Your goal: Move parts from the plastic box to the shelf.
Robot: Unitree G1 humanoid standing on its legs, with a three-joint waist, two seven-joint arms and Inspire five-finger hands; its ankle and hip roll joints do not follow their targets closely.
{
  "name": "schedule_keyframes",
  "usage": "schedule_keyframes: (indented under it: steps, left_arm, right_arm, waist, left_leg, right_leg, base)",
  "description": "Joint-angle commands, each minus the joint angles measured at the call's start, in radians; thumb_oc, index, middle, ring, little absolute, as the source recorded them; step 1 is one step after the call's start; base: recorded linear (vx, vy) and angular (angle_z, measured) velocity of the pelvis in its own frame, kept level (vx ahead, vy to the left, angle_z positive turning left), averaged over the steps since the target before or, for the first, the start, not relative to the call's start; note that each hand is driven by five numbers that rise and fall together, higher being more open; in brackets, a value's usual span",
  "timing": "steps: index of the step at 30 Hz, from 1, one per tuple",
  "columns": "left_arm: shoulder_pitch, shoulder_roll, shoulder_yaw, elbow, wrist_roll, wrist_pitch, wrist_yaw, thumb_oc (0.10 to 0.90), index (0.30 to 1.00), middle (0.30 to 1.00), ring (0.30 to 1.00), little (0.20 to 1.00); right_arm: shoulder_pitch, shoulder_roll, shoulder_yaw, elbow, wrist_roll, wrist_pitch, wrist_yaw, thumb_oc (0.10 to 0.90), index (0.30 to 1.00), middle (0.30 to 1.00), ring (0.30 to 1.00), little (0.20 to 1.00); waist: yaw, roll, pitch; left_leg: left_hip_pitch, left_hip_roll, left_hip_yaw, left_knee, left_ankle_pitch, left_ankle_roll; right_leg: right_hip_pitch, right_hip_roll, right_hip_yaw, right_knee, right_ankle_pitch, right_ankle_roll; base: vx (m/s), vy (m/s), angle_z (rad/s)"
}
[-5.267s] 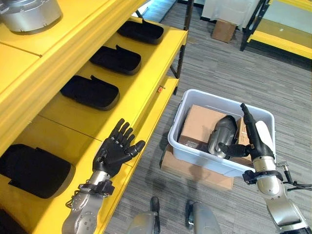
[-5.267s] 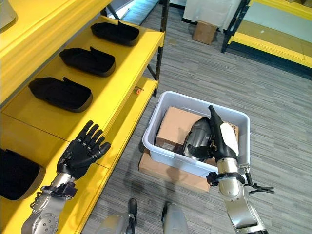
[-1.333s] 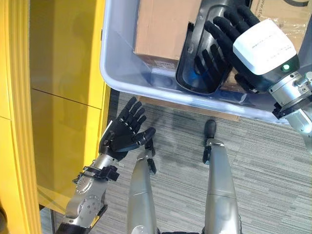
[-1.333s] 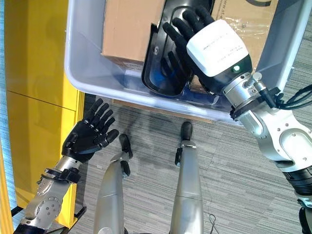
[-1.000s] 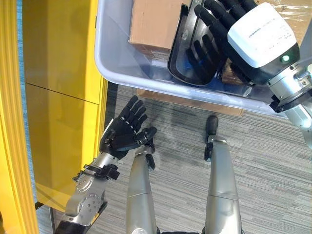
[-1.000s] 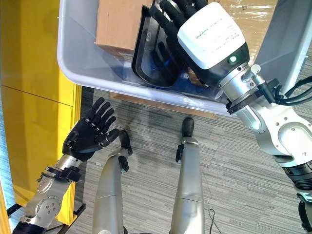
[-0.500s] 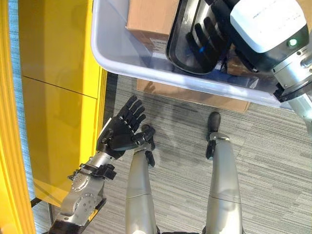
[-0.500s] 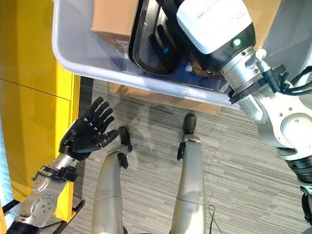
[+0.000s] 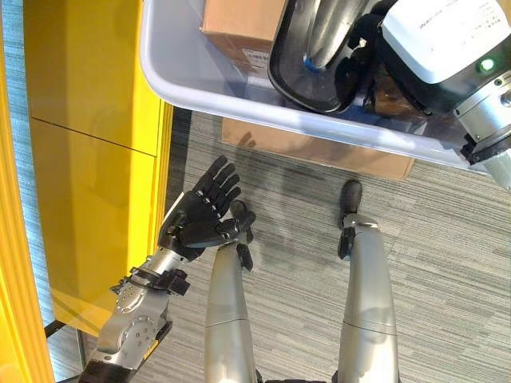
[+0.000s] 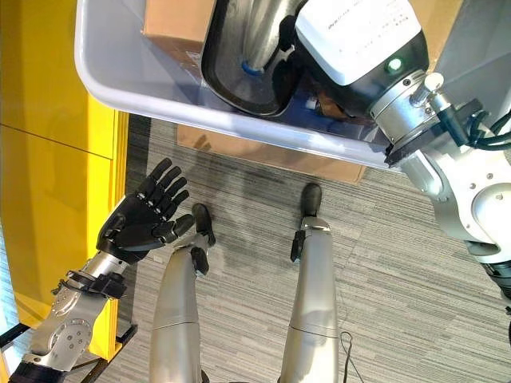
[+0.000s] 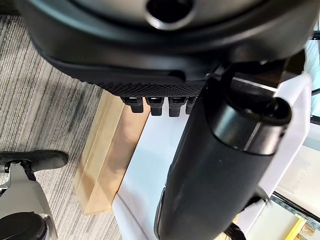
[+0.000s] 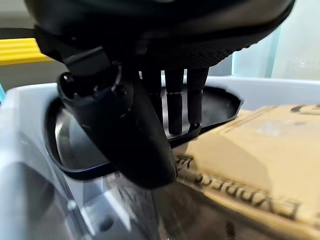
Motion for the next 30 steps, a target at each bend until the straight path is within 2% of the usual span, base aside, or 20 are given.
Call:
schedule_keyframes:
  steps: [1,6,18,25,30]
  left_arm:
    - [0.042,0.043,0.041,-0.081,-0.003,-0.072,-0.027,0.900,1.000,1.000,1.000,1.000]
    - [0.026,0.041,0.033,-0.070,0.008,-0.077,-0.018,0.900,1.000,1.000,1.000,1.000]
    - [0.010,0.033,0.018,-0.056,0.007,-0.089,-0.030,0.900,1.000,1.000,1.000,1.000]
    - [0.023,0.009,0.017,-0.080,0.010,-0.082,-0.038,0.900,1.000,1.000,1.000,1.000]
    - [0.045,-0.002,0.034,-0.100,0.011,-0.074,-0.049,0.900,1.000,1.000,1.000,1.000]
  right_arm:
    - [-0.057,0.031,0.054,0.057,0.034,-0.005,-0.021,0.400,0.300,0.300,0.300,0.300]
    - [-0.064,0.042,0.051,0.070,0.037,-0.024,-0.059,0.400,0.300,0.300,0.300,0.300]
    - [-0.066,0.078,0.067,0.088,0.050,-0.075,-0.074,0.400,0.300,0.300,0.300,0.300]
    - [-0.020,0.134,0.028,0.037,0.075,-0.105,-0.073,0.400,0.300,0.300,0.300,0.300]
    - [0.031,0.164,-0.036,-0.021,0.086,-0.121,-0.090,0.400,0.300,0.300,0.300,0.300]
  waist:
    - [0.024,-0.008,-0.001]
    - [0.024,-0.006,-0.001]
    - [0.027,0.000,-0.001]
    - [0.019,-0.002,-0.001]
    - [0.008,-0.007,-0.001]
  left_leg:
    - [-0.028,-0.012,-0.067,0.024,-0.068,0.044]
    - [-0.038,-0.012,-0.067,0.016,-0.061,0.043]
    - [-0.033,-0.007,-0.061,0.002,-0.052,0.040]
    - [0.091,0.011,-0.029,-0.091,-0.022,0.036]
    - [0.227,0.028,-0.001,-0.187,0.009,0.028]
  right_leg:
    - [0.063,-0.027,0.022,0.075,-0.145,0.016]
    - [0.054,-0.029,0.021,0.060,-0.136,0.020]
    - [0.066,-0.032,0.019,0.036,-0.128,0.021]
    - [0.190,-0.028,0.000,-0.055,-0.107,0.026]
    - [0.316,-0.022,-0.012,-0.138,-0.087,0.031]
  base:
    - [0.00,0.000,0.00]
    - [0.00,0.008,0.04]
    - [0.00,0.009,0.01]
    - [-0.03,0.042,-0.01]
    - [-0.03,0.072,-0.04]
